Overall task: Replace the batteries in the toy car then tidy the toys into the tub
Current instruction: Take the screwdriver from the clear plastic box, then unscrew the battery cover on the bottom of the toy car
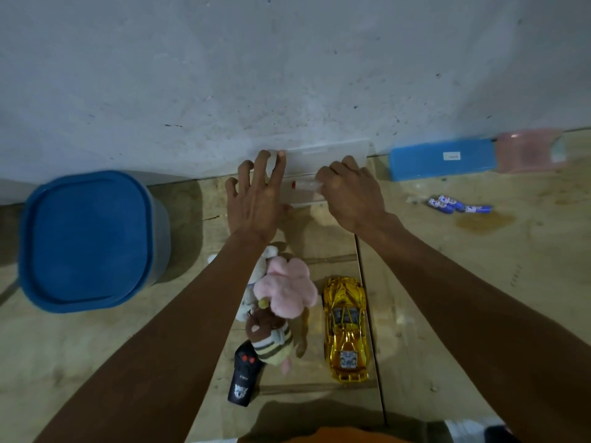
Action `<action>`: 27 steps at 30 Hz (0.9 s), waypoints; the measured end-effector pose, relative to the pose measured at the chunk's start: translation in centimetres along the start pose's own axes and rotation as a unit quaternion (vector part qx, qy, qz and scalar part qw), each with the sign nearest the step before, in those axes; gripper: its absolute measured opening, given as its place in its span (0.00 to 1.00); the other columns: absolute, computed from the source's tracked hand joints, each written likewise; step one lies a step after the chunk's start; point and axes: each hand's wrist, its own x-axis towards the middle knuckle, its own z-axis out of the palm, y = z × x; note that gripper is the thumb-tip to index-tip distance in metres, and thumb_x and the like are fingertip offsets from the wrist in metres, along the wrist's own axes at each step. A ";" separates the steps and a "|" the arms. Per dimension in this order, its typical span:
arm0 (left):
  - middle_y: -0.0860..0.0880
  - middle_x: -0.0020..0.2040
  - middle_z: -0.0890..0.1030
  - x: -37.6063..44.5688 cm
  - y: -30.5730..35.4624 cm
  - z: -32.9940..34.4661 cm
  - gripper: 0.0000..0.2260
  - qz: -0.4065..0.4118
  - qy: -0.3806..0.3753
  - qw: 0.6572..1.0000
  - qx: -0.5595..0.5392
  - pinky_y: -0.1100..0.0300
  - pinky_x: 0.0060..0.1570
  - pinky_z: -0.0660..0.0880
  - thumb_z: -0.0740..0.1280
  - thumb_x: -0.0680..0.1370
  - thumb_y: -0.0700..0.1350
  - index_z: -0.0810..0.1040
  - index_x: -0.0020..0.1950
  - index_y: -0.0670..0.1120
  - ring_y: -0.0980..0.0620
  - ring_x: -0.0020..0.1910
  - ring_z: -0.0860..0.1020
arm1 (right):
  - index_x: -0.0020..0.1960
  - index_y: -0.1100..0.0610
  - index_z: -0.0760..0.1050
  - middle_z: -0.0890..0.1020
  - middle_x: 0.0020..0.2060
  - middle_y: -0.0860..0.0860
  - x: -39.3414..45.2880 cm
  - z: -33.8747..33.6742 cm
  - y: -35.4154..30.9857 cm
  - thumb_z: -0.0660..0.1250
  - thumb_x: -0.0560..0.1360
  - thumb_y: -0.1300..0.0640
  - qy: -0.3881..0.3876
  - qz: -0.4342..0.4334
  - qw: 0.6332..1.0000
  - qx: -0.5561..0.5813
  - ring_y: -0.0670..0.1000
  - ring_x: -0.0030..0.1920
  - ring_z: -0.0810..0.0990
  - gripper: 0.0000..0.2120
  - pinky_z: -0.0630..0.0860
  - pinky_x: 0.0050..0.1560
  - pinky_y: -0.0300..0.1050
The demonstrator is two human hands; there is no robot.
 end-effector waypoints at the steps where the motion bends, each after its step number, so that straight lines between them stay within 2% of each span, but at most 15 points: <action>1: 0.45 0.79 0.58 0.0 0.0 0.0 0.44 -0.001 -0.003 1.000 -0.003 0.40 0.65 0.68 0.75 0.73 0.57 0.53 0.82 0.52 0.39 0.74 0.61 | 0.60 0.58 0.77 0.80 0.54 0.56 -0.6 -0.2 0.3 0.68 0.77 0.63 0.012 0.017 0.999 0.030 0.57 0.57 0.75 0.13 0.75 0.51 0.54; 3: 0.44 0.79 0.58 0.0 0.0 0.0 0.44 -0.005 -0.005 1.000 -0.009 0.40 0.65 0.67 0.75 0.73 0.57 0.53 0.82 0.52 0.38 0.74 0.61 | 0.63 0.59 0.77 0.78 0.54 0.57 -1.8 -0.8 1.0 0.66 0.79 0.63 0.022 0.081 0.985 0.154 0.56 0.55 0.76 0.13 0.74 0.51 0.49; 5: 0.43 0.79 0.58 0.0 0.1 0.0 0.45 -0.010 -0.005 1.000 -0.012 0.39 0.66 0.67 0.75 0.74 0.56 0.52 0.82 0.51 0.37 0.74 0.61 | 0.61 0.59 0.78 0.79 0.53 0.58 -3.2 -1.2 2.0 0.64 0.81 0.61 0.022 0.158 0.947 0.278 0.56 0.53 0.79 0.10 0.74 0.52 0.46; 7: 0.44 0.79 0.56 -0.1 0.4 -0.1 0.46 -0.015 -0.010 1.000 -0.016 0.39 0.67 0.66 0.75 0.74 0.56 0.51 0.83 0.51 0.38 0.75 0.60 | 0.56 0.57 0.79 0.81 0.48 0.54 -4.7 -1.4 3.0 0.62 0.82 0.57 0.023 0.238 0.899 0.365 0.56 0.49 0.81 0.08 0.78 0.52 0.52; 9: 0.44 0.80 0.55 -0.3 0.8 -0.3 0.46 -0.024 -0.020 0.999 -0.024 0.39 0.68 0.65 0.74 0.74 0.57 0.49 0.83 0.51 0.38 0.76 0.58 | 0.52 0.53 0.78 0.81 0.44 0.49 -6.2 -1.6 4.0 0.62 0.81 0.50 0.029 0.307 0.853 0.422 0.52 0.44 0.80 0.09 0.78 0.49 0.52; 12: 0.43 0.81 0.54 -0.8 2.0 -1.3 0.44 -0.039 -0.021 0.998 -0.044 0.38 0.69 0.63 0.72 0.75 0.59 0.50 0.83 0.50 0.37 0.77 0.57 | 0.54 0.49 0.78 0.82 0.44 0.48 -8.5 -1.8 5.4 0.62 0.80 0.42 0.040 0.358 0.818 0.448 0.48 0.39 0.79 0.13 0.77 0.43 0.50; 14: 0.42 0.80 0.57 -1.5 3.3 -2.1 0.41 -0.049 0.004 0.995 -0.084 0.38 0.70 0.63 0.70 0.77 0.60 0.54 0.82 0.49 0.37 0.77 0.58 | 0.56 0.48 0.78 0.83 0.45 0.49 -10.0 -1.8 6.3 0.63 0.79 0.40 0.050 0.365 0.806 0.463 0.48 0.39 0.79 0.15 0.77 0.42 0.50; 17: 0.40 0.77 0.63 -3.9 6.7 -3.3 0.34 -0.056 0.081 0.983 -0.157 0.40 0.67 0.66 0.67 0.79 0.60 0.62 0.80 0.48 0.37 0.75 0.62 | 0.54 0.47 0.79 0.83 0.43 0.49 -12.0 -2.3 7.2 0.62 0.77 0.35 0.049 0.368 0.799 0.474 0.48 0.38 0.79 0.18 0.76 0.40 0.48; 20: 0.40 0.74 0.68 -9.2 11.6 -3.5 0.29 -0.056 0.128 0.969 -0.205 0.42 0.66 0.69 0.68 0.80 0.56 0.66 0.78 0.47 0.39 0.72 0.66 | 0.51 0.47 0.79 0.83 0.42 0.49 -14.4 -2.9 8.2 0.64 0.78 0.40 0.046 0.357 0.801 0.478 0.47 0.35 0.78 0.12 0.74 0.39 0.44; 22: 0.40 0.73 0.70 -13.4 14.8 -2.5 0.28 -0.066 0.111 0.971 -0.203 0.42 0.65 0.70 0.70 0.79 0.53 0.68 0.77 0.48 0.39 0.71 0.67 | 0.51 0.46 0.79 0.81 0.39 0.47 -16.1 -3.5 8.7 0.63 0.79 0.41 0.032 0.350 0.804 0.480 0.44 0.36 0.77 0.11 0.71 0.39 0.42; 25: 0.39 0.73 0.71 -19.1 18.3 0.5 0.27 -0.113 0.039 0.978 -0.172 0.40 0.63 0.72 0.72 0.77 0.52 0.70 0.75 0.48 0.35 0.70 0.70 | 0.52 0.48 0.79 0.81 0.40 0.47 -18.4 -4.0 9.5 0.64 0.79 0.40 0.004 0.333 0.809 0.485 0.44 0.38 0.78 0.12 0.69 0.38 0.40; 27: 0.38 0.74 0.68 -21.5 19.4 2.4 0.29 -0.145 -0.018 0.978 -0.152 0.37 0.63 0.72 0.71 0.77 0.52 0.69 0.76 0.48 0.33 0.71 0.68 | 0.51 0.48 0.80 0.82 0.40 0.47 -19.5 -4.2 10.1 0.64 0.79 0.40 -0.005 0.324 0.811 0.488 0.41 0.36 0.77 0.13 0.69 0.33 0.34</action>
